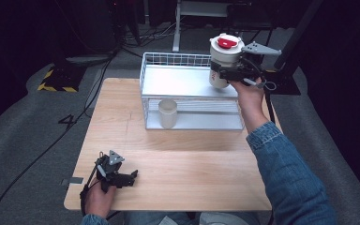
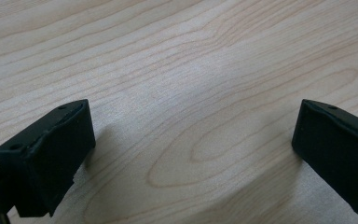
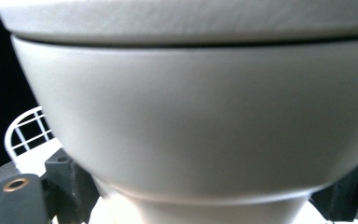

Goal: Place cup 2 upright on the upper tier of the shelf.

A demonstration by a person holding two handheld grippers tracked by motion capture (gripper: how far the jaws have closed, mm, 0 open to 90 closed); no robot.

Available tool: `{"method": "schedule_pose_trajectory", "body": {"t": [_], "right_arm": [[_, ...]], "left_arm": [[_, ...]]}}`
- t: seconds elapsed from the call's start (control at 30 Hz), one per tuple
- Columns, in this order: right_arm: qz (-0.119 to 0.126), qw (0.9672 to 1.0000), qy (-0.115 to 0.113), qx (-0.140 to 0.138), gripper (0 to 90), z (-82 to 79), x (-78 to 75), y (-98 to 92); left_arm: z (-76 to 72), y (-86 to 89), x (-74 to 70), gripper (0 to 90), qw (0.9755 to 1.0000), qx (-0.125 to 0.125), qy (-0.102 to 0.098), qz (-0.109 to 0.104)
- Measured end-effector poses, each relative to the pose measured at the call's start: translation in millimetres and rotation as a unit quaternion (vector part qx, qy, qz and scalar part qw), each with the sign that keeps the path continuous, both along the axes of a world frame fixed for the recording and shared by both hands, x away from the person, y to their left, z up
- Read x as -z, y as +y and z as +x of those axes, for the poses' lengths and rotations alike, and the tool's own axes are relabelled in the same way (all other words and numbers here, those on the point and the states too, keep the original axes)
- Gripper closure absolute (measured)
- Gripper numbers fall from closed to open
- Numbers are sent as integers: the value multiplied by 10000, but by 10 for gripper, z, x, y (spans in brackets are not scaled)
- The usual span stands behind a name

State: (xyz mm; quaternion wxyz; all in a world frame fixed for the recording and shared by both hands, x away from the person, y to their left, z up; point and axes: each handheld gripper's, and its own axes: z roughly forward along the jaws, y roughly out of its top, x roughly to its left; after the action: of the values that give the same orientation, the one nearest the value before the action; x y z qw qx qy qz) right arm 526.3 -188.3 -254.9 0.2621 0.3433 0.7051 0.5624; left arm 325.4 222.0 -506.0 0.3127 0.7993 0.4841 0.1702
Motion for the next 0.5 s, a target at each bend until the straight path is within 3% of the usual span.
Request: {"method": "schedule_pose_trajectory", "body": {"t": [0.5], "right_arm": [[122, 9999, 67, 72, 133, 272, 140, 187]], "left_arm": [[-7, -1, 2, 0, 10000, -22, 6, -17]]}}
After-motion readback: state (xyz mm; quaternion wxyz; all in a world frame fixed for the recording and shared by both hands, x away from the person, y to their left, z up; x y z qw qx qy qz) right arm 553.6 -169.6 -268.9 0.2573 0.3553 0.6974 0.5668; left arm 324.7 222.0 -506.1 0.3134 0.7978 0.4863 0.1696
